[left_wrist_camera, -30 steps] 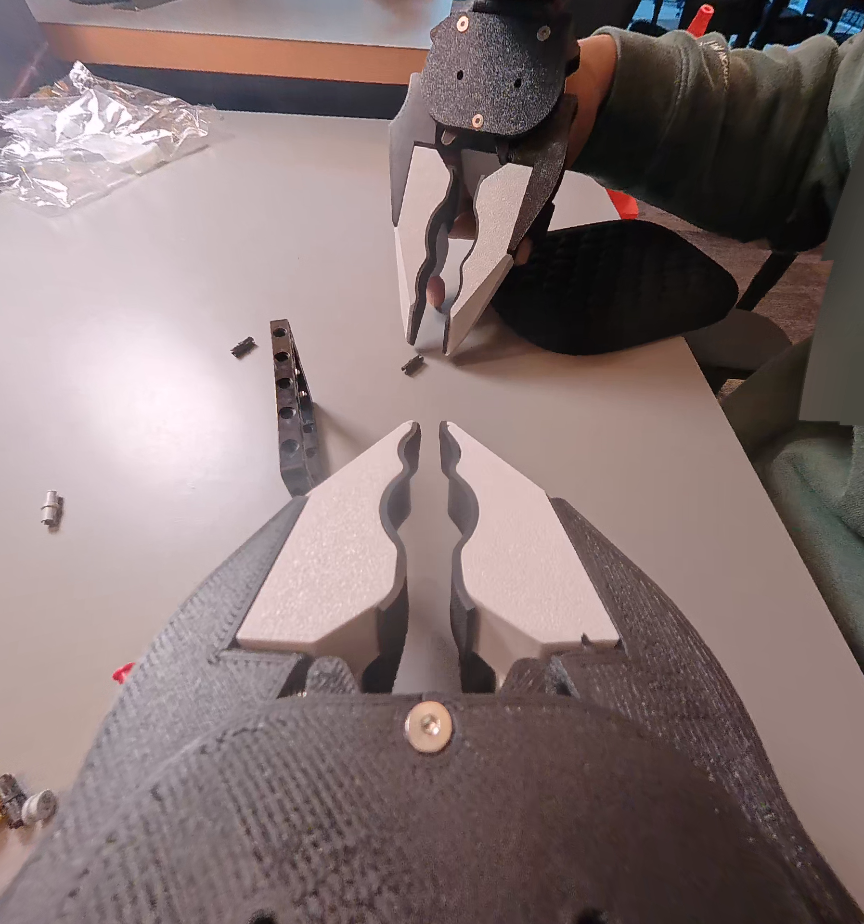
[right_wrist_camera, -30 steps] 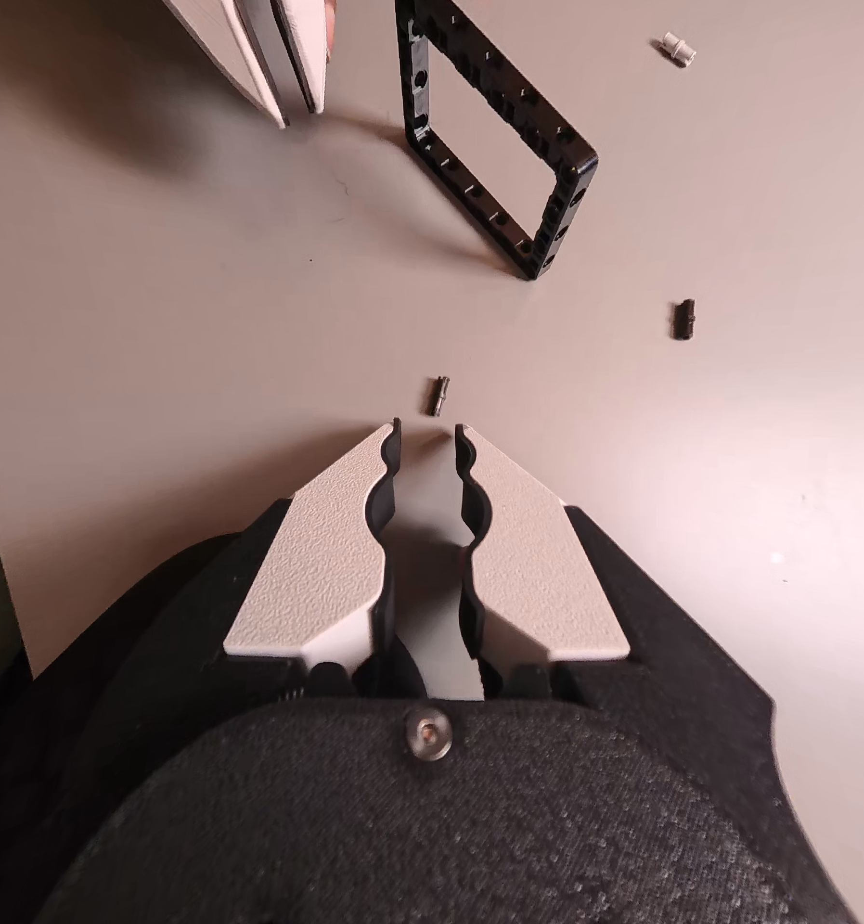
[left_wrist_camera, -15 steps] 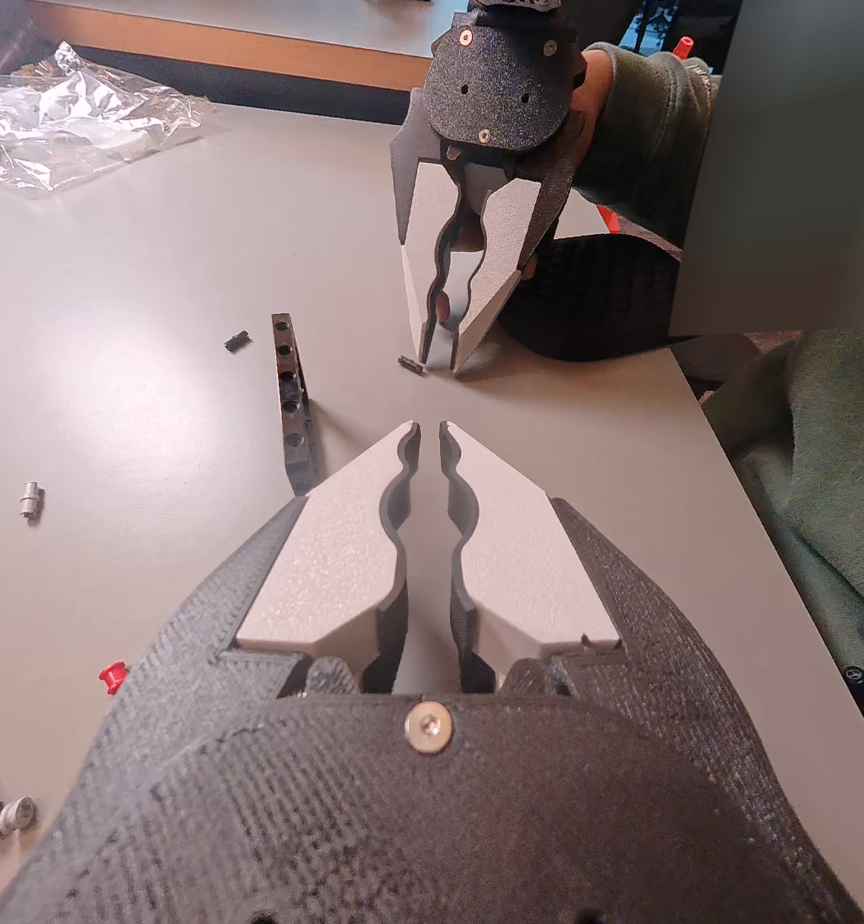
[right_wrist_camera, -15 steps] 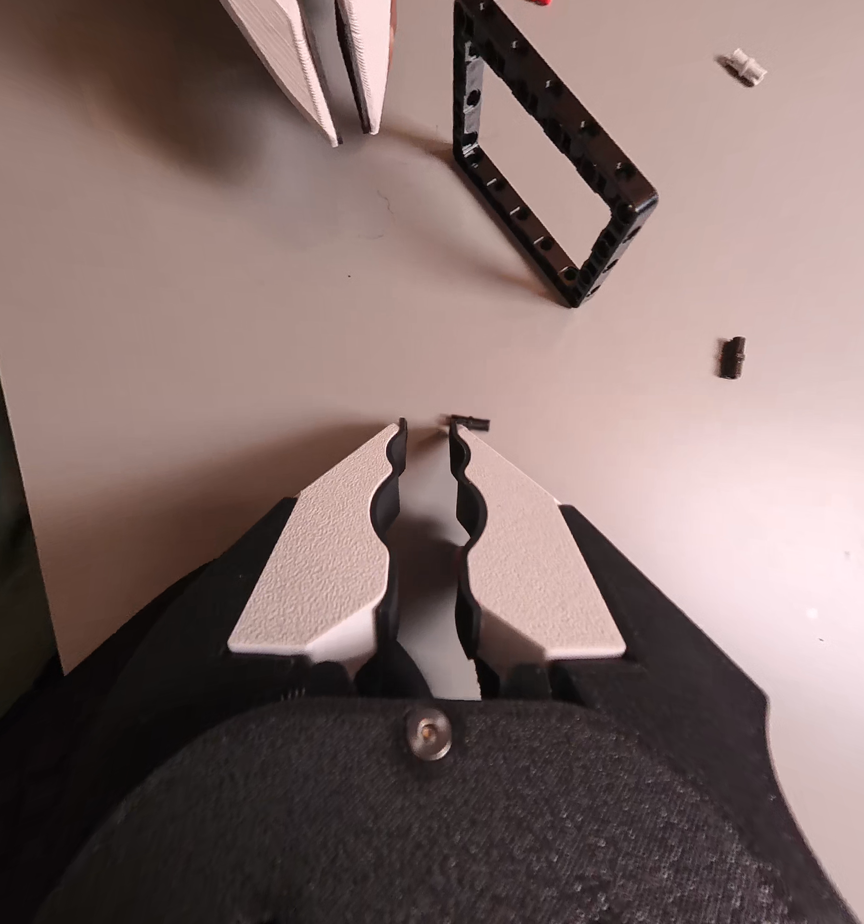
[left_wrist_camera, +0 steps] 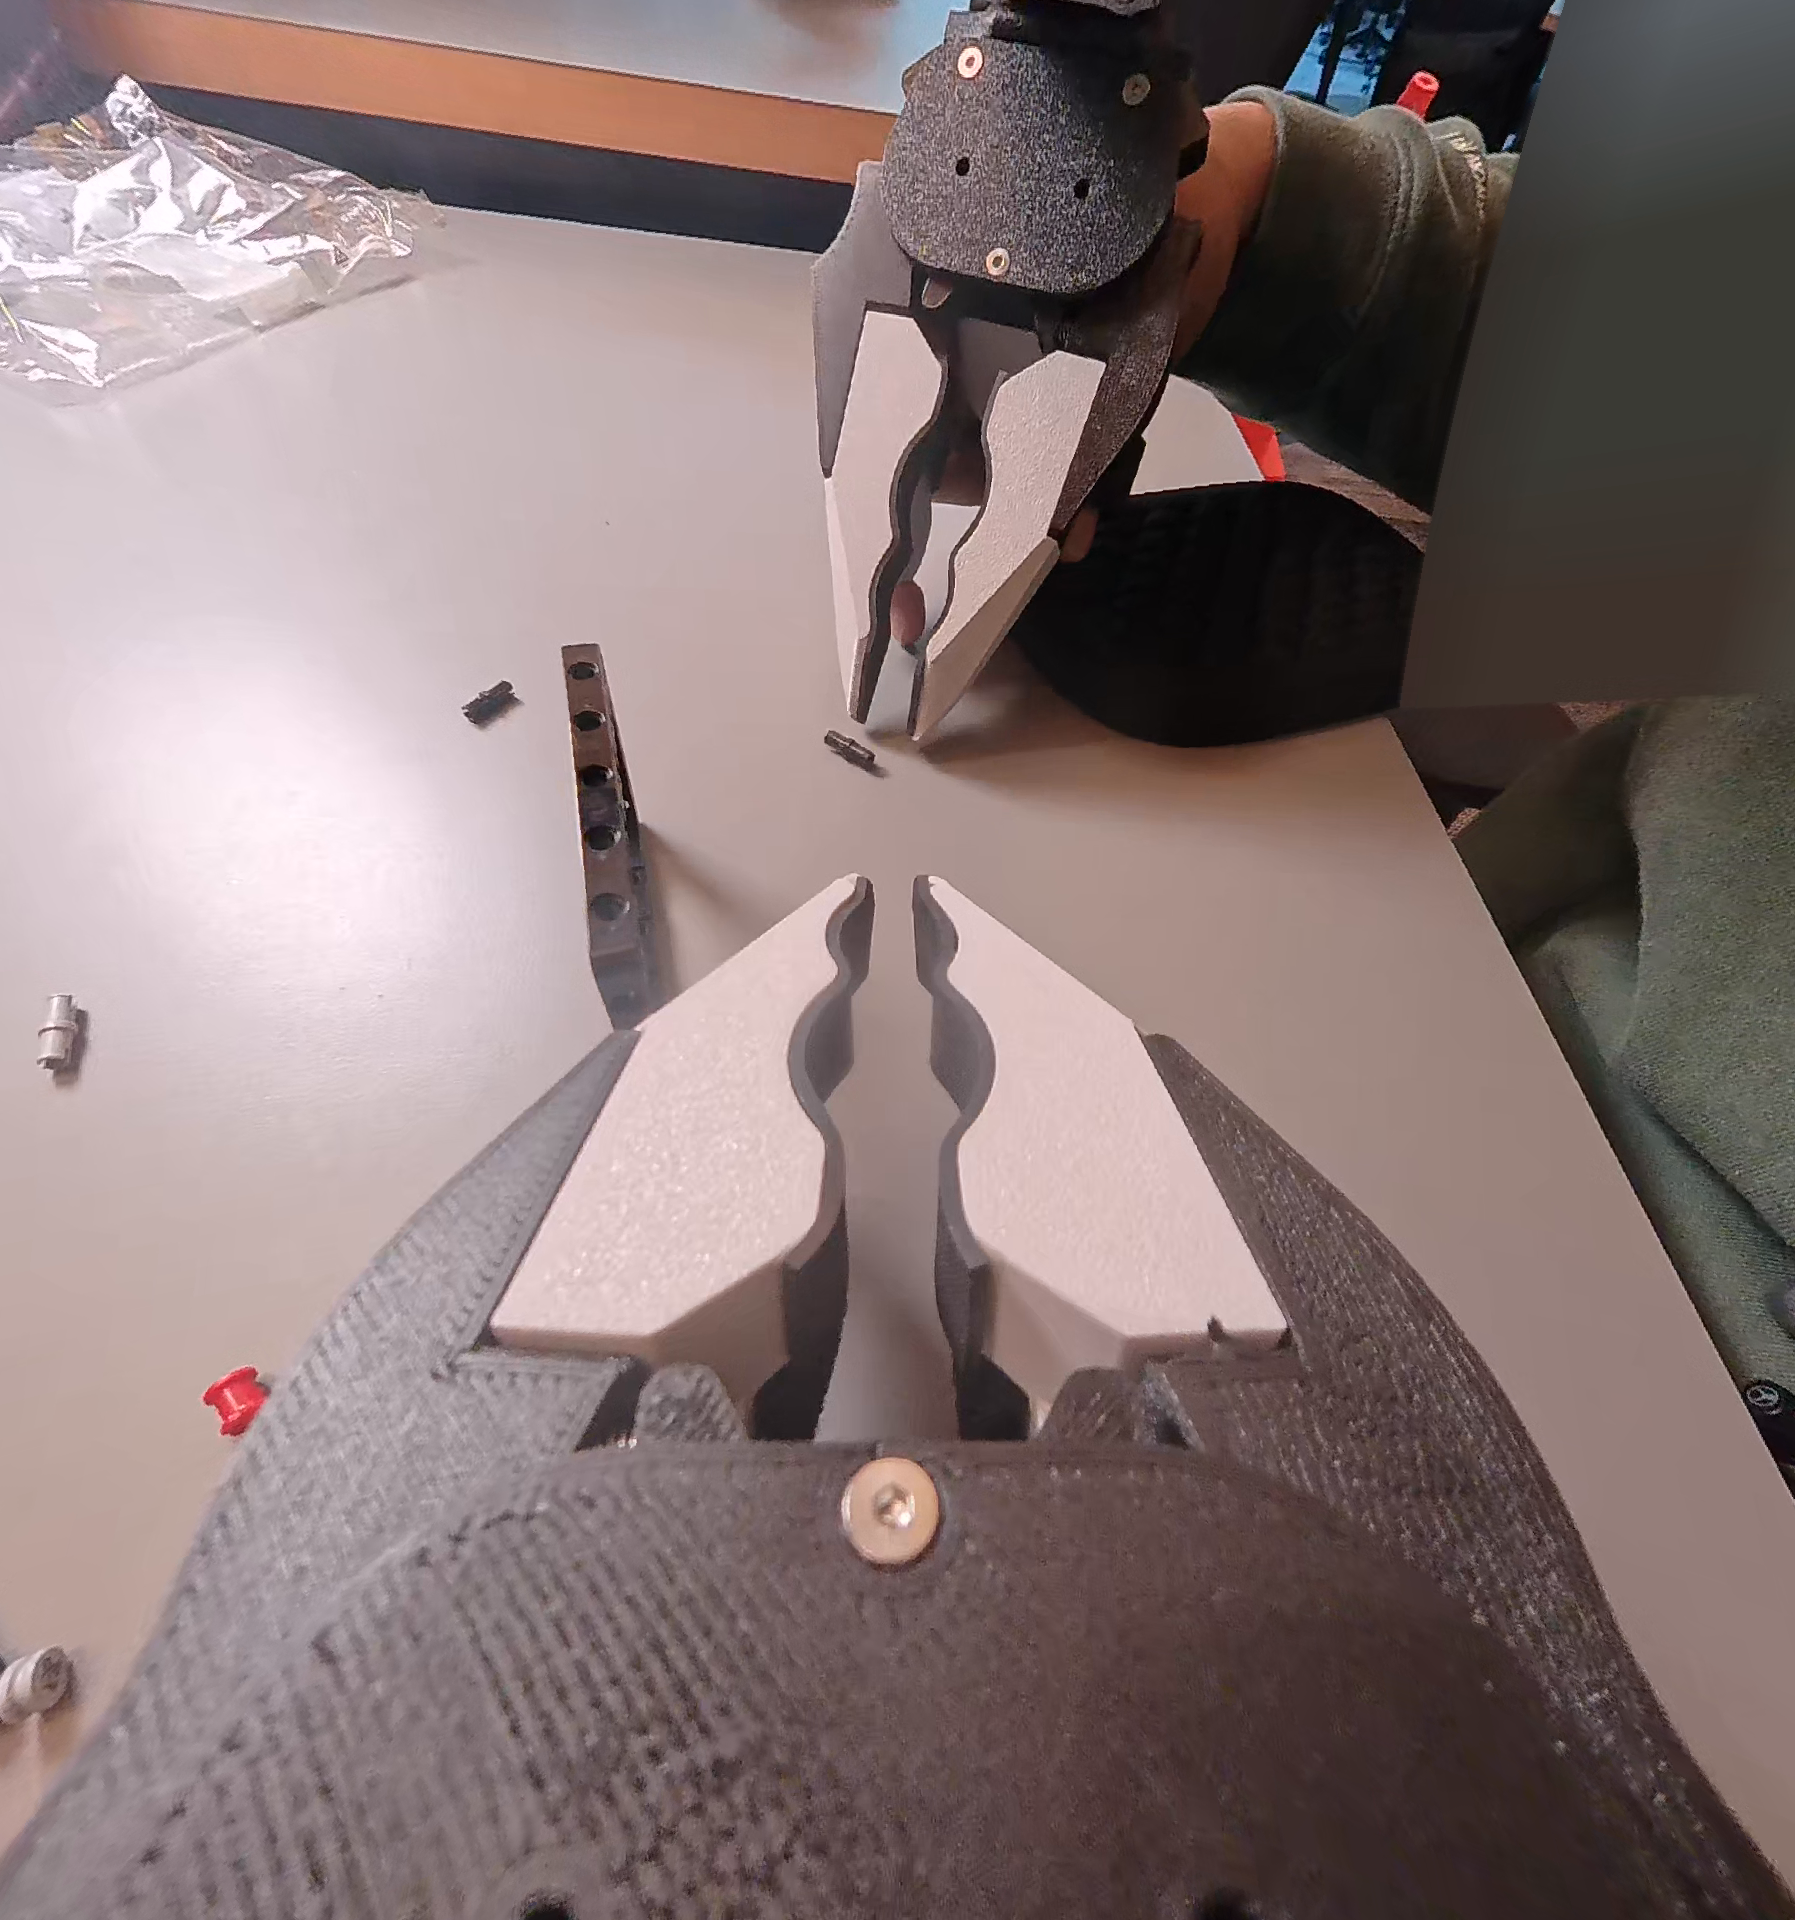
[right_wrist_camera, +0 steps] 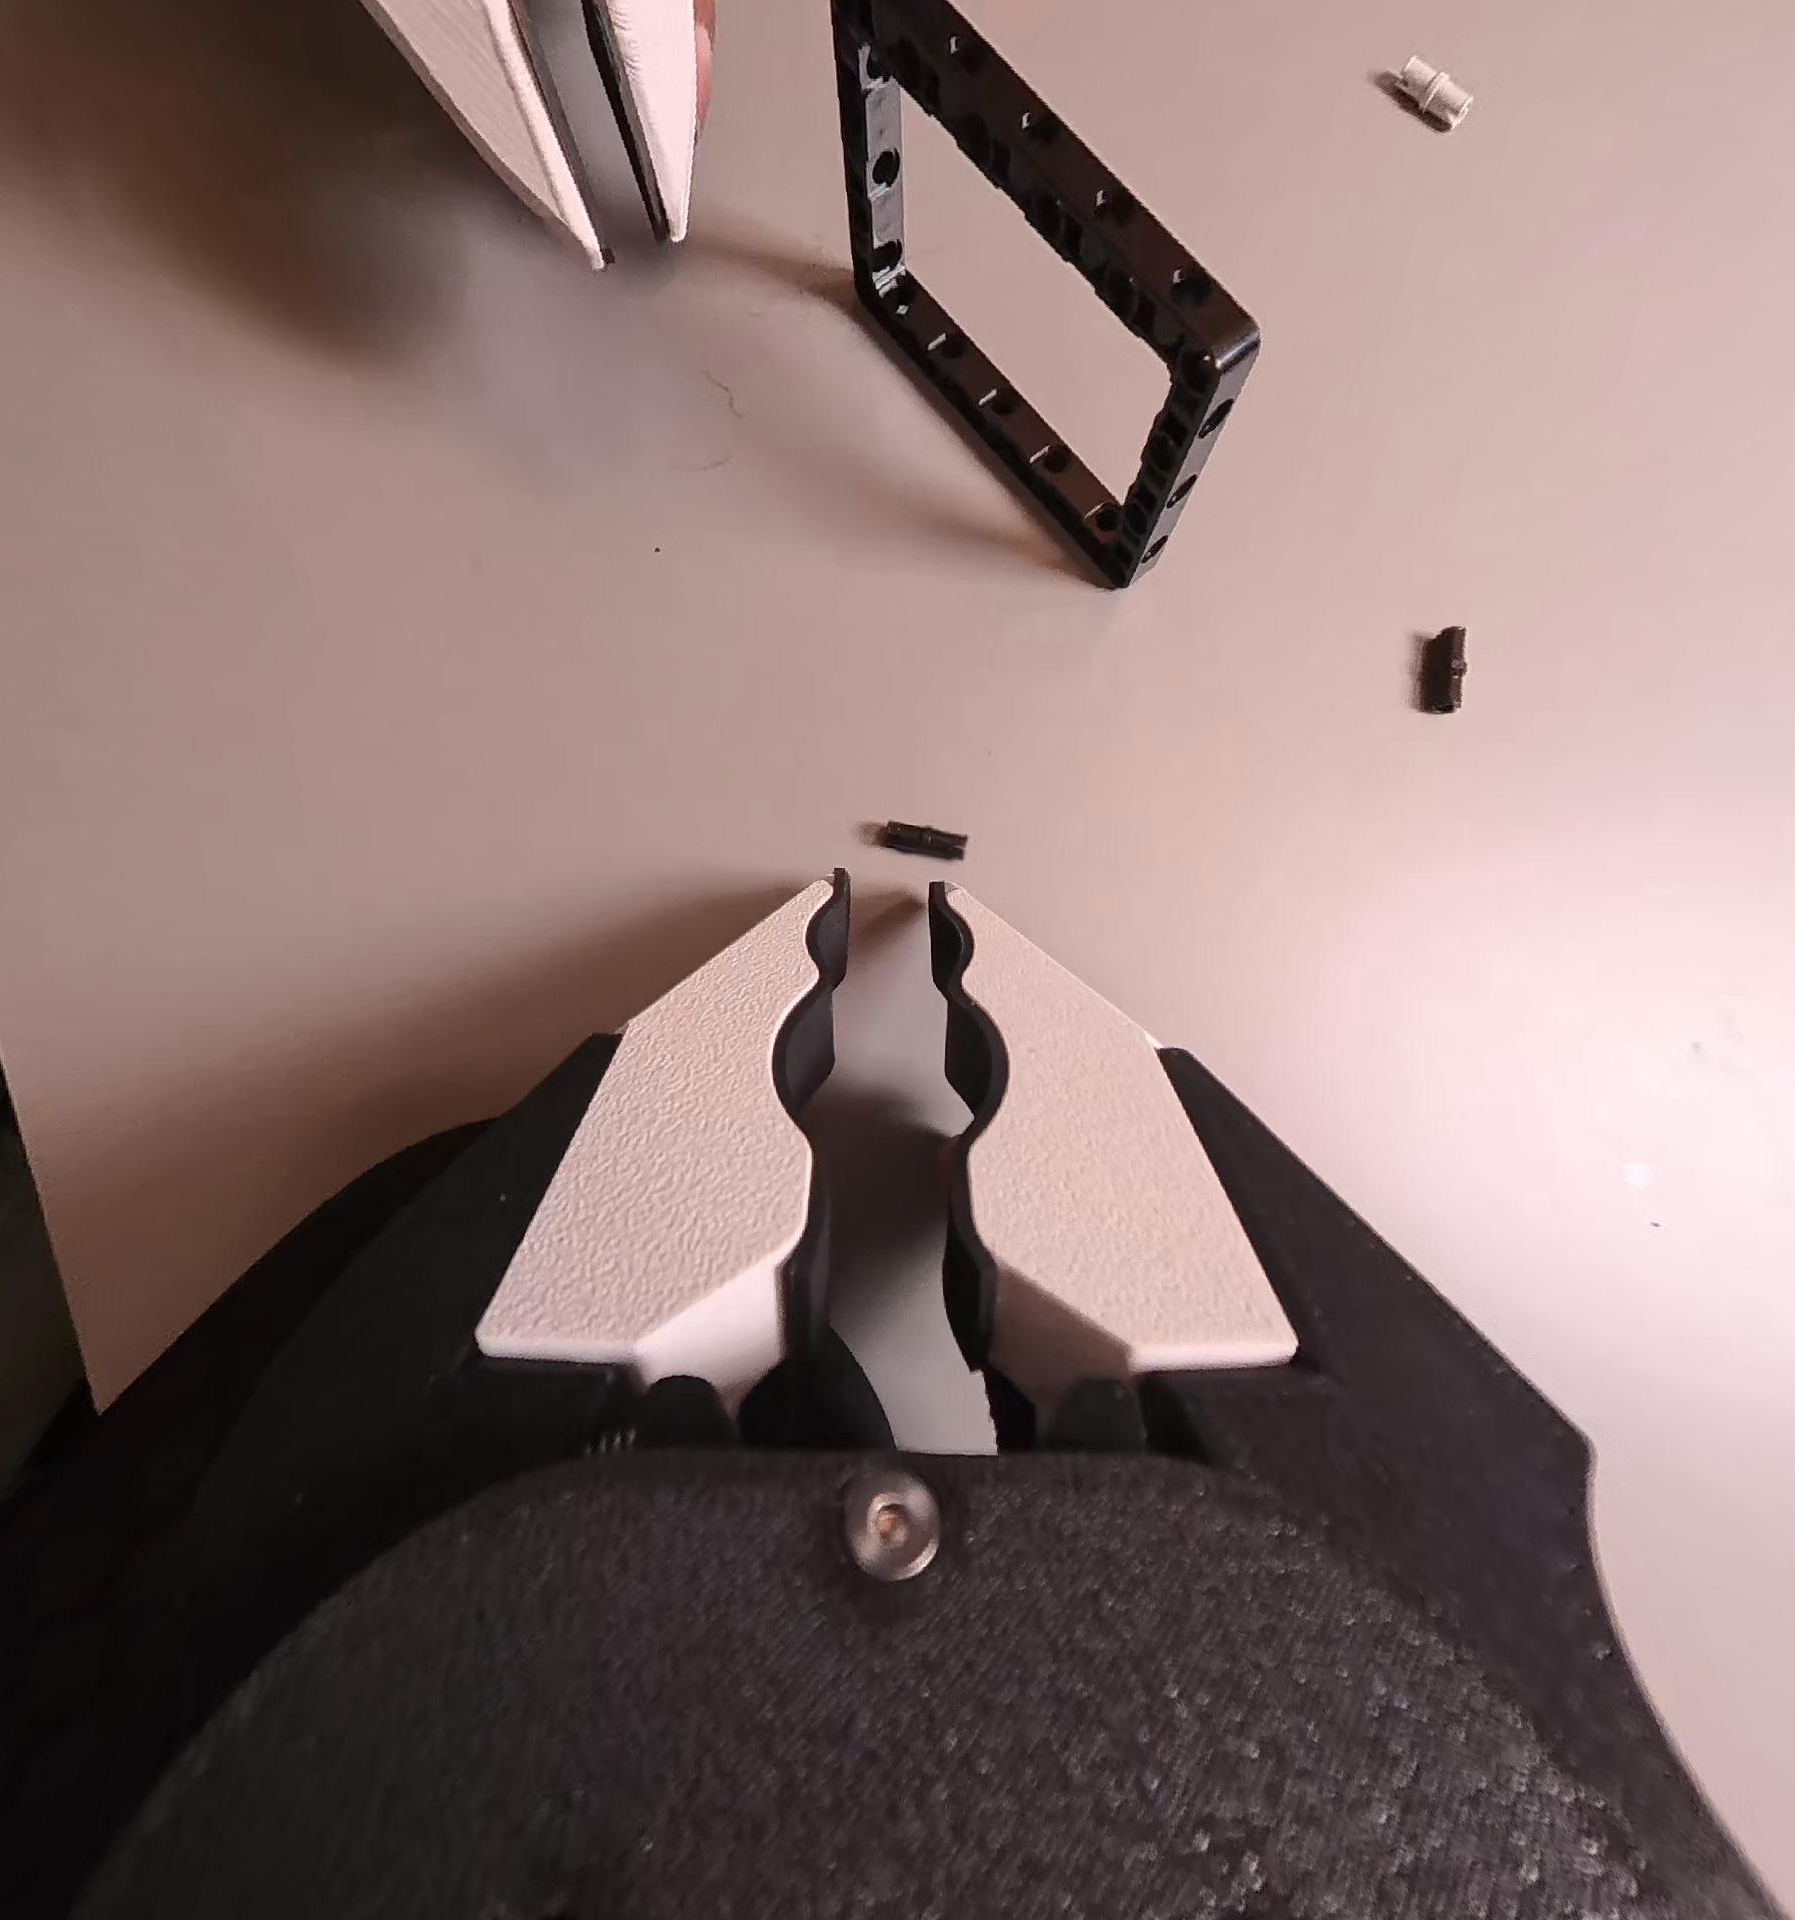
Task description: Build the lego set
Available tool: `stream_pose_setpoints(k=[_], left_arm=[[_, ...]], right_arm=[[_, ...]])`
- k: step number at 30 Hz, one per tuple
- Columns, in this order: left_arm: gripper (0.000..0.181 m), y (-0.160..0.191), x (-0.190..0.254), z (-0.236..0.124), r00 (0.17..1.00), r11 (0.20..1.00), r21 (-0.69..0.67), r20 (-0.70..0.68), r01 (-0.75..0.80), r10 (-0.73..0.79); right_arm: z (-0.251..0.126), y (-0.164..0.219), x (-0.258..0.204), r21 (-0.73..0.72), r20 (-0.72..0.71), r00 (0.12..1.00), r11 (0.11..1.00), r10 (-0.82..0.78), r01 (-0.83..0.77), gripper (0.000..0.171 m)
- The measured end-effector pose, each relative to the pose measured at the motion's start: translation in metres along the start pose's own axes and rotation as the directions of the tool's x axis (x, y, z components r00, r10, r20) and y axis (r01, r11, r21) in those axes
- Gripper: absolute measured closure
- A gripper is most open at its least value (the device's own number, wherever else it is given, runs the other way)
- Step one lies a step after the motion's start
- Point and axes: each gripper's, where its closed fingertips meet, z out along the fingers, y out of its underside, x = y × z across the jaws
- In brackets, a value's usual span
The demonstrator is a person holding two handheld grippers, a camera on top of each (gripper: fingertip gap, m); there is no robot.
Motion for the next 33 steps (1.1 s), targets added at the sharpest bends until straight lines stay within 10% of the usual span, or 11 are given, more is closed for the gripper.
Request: stream_pose_setpoints(k=[33], left_arm=[[0.176, 0.000, 0.001, 0.000, 1.000, 1.000, -0.002, -0.010, 0.002, -0.002]], right_arm=[[0.004, 0.001, -0.001, -0.057, 0.037, 0.996, 0.995, -0.081, 0.083, 0.153]])
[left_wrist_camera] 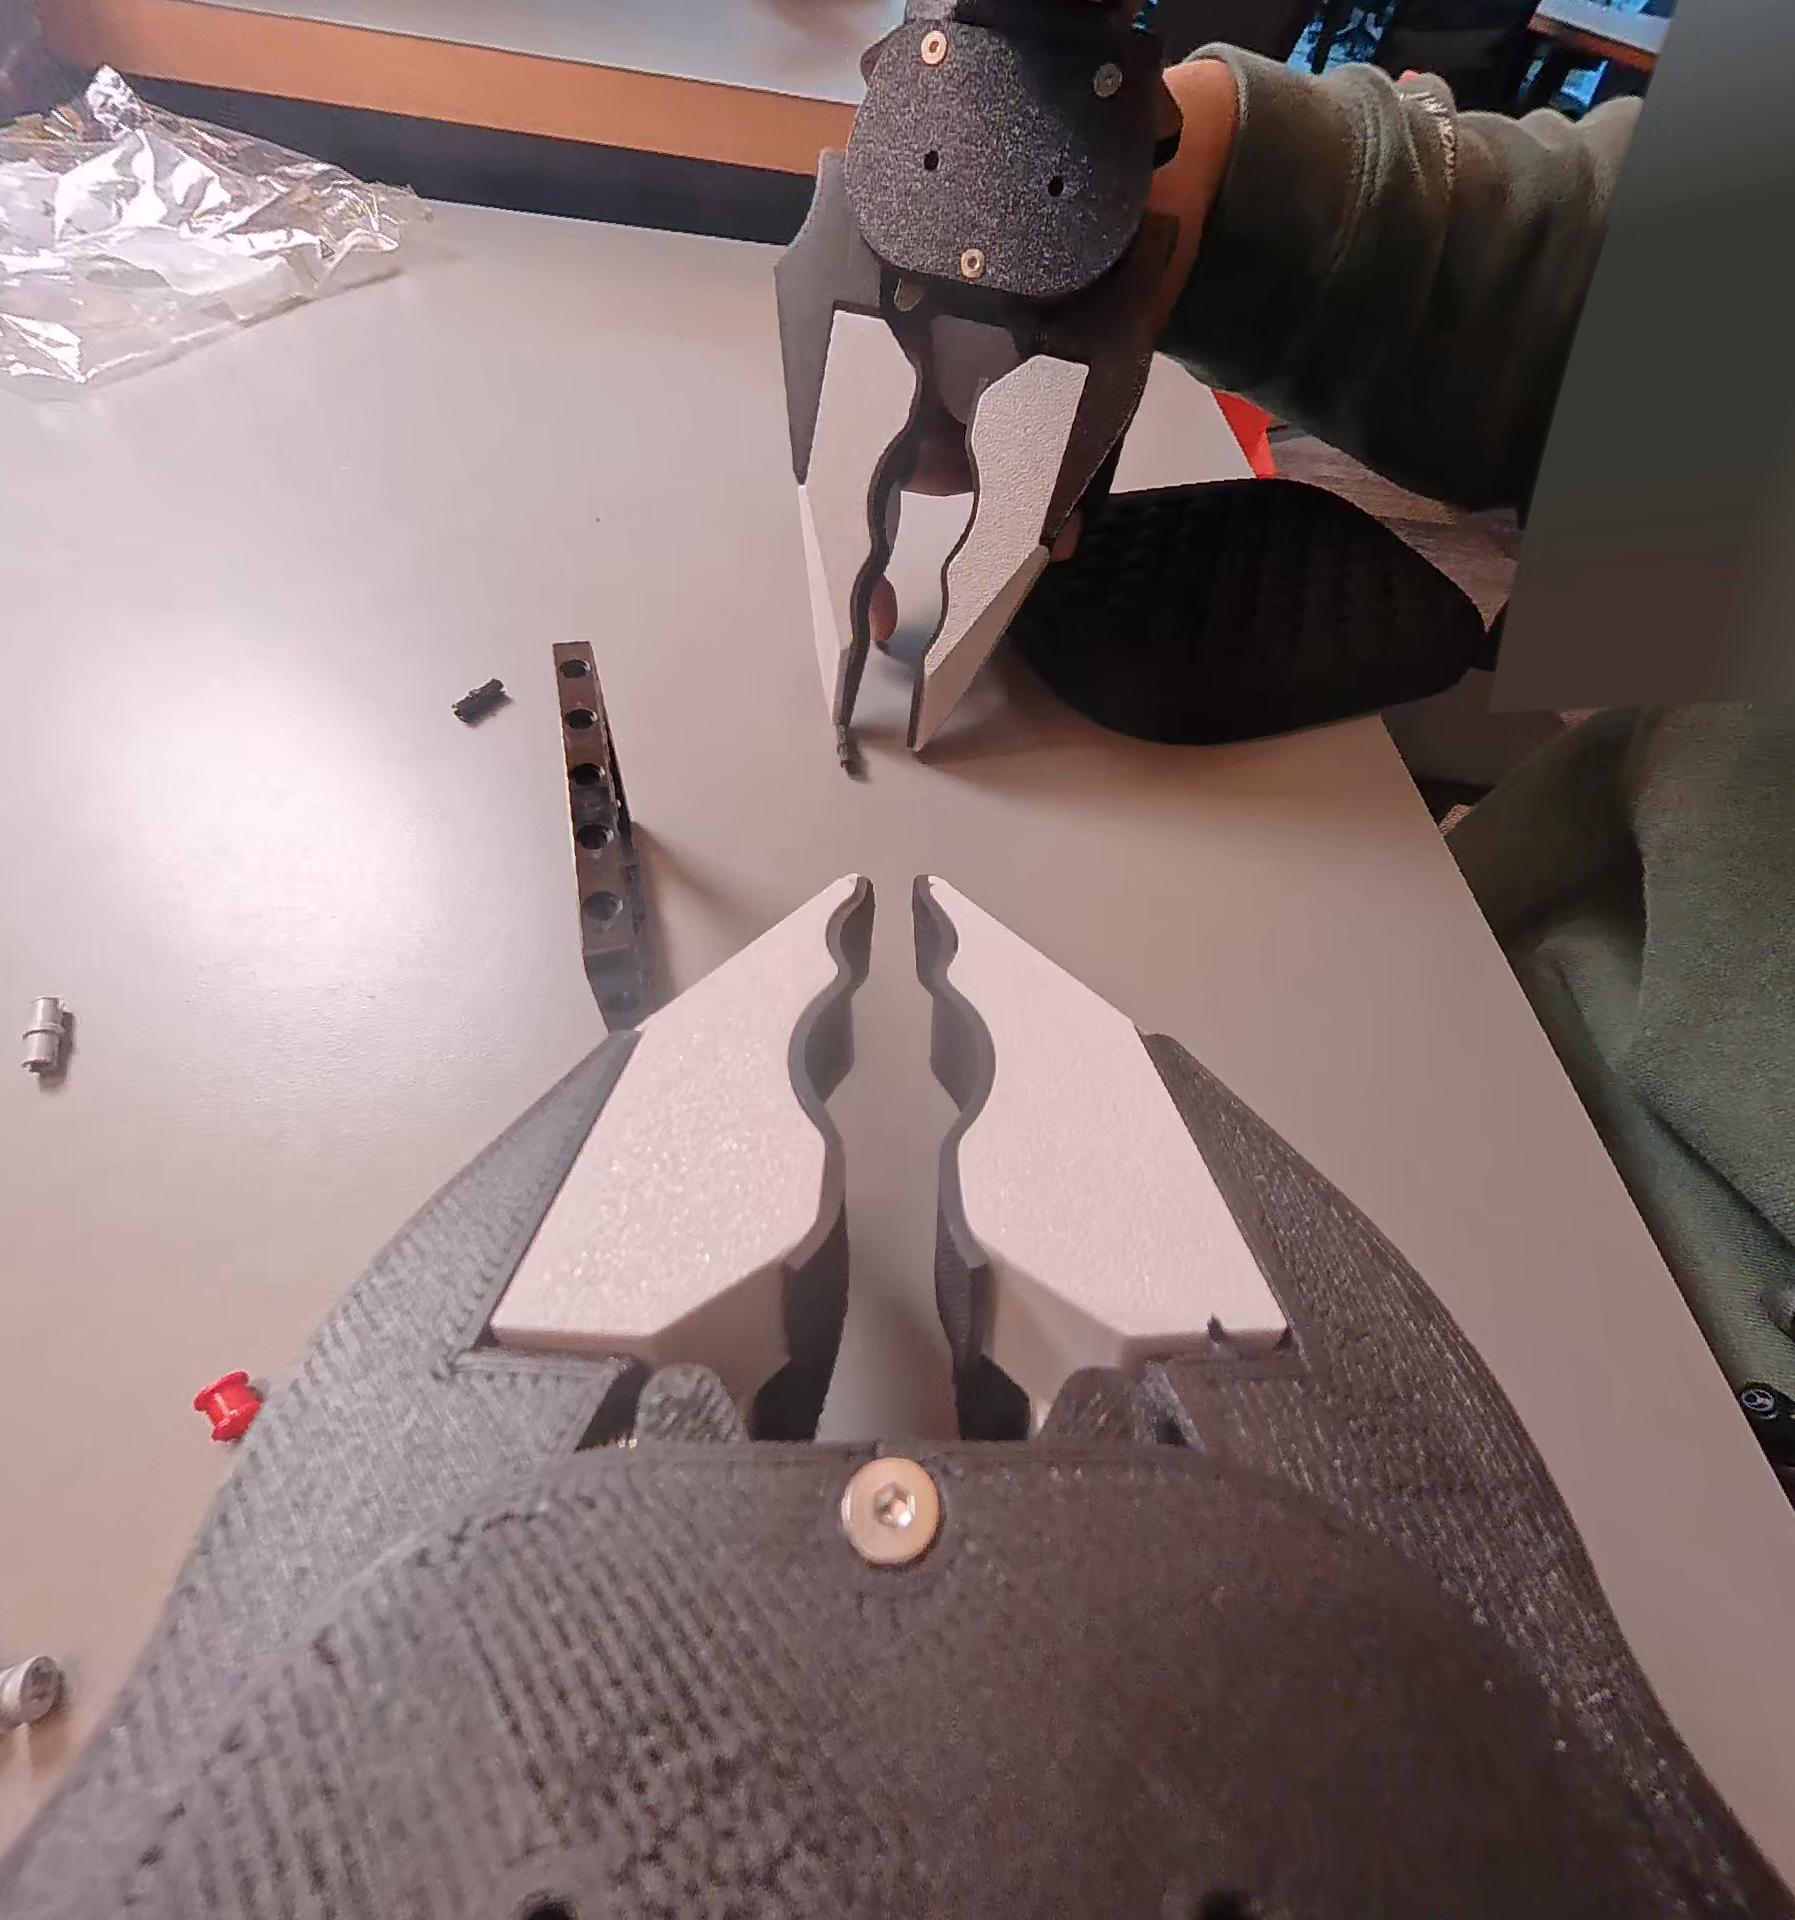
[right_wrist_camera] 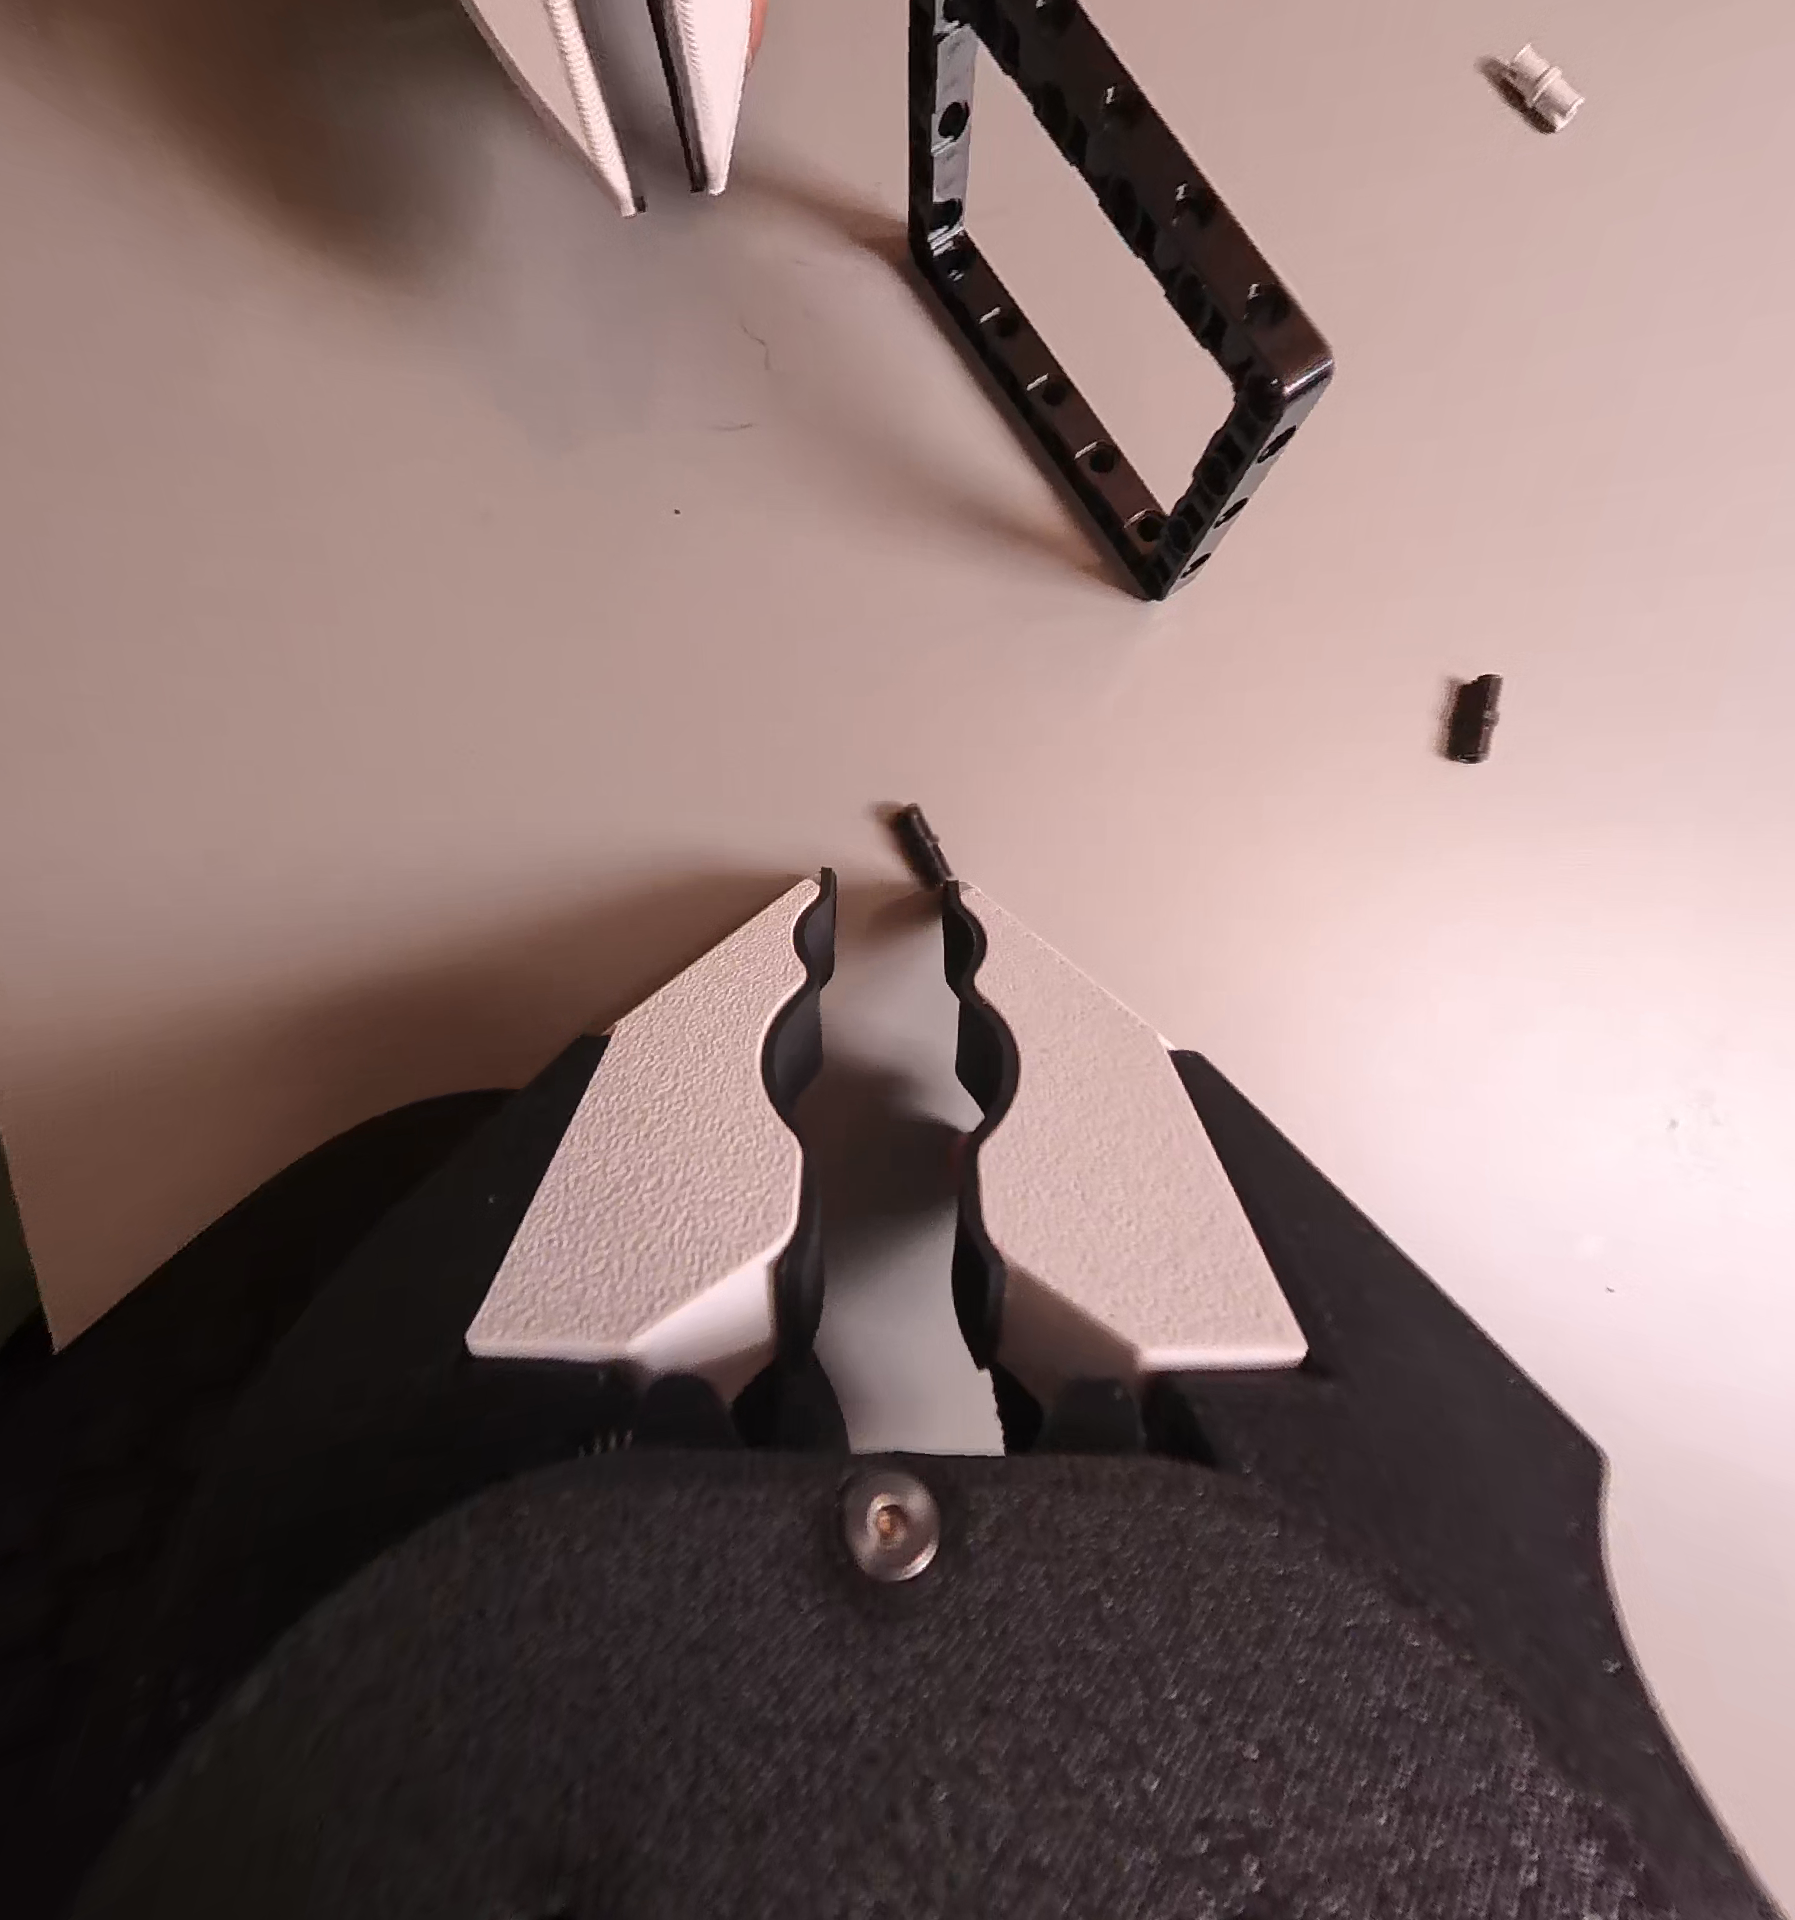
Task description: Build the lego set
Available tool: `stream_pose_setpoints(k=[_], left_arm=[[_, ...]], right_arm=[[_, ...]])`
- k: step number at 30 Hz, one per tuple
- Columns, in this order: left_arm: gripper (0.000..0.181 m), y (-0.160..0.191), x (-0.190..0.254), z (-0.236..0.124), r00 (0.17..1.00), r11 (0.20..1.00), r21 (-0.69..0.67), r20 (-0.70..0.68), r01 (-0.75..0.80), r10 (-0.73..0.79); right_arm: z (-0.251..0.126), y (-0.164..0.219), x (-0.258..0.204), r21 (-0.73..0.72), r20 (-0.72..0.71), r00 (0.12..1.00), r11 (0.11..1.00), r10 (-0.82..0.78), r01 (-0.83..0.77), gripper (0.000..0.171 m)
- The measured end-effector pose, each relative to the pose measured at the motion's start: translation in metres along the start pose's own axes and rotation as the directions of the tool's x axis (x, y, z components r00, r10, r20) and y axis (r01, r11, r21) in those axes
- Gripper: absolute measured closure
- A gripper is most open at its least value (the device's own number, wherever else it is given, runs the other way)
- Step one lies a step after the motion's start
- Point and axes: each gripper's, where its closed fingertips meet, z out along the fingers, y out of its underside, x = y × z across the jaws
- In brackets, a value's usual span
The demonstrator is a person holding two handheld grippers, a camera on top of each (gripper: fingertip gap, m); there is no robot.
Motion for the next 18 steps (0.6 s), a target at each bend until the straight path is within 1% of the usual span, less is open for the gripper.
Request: stream_pose_setpoints(k=[4, 7, 18], left_arm=[[0.176, 0.0003, 0.0001, 0.0002, 1.000, 1.000, -0.002, 0.000, -0.001, 0.001], [0.176, 0.0003, -0.0002, 0.0000, 1.000, 1.000, -0.001, 0.003, -0.001, 0.001], [0.176, 0.0004, 0.0003, 0.0002, 1.000, 1.000, -0.003, 0.000, -0.003, 0.003]], right_arm=[[-0.0012, -0.0032, 0.0052, 0.025, -0.024, 1.000, 1.000, 0.008, -0.008, 0.154], [0.0013, -0.0022, 0.0069, 0.009, -0.026, 1.000, 1.000, 0.006, -0.006, 0.153], [0.0022, -0.0028, 0.0080, 0.018, -0.079, 0.997, 0.999, 0.028, -0.027, 0.162]])
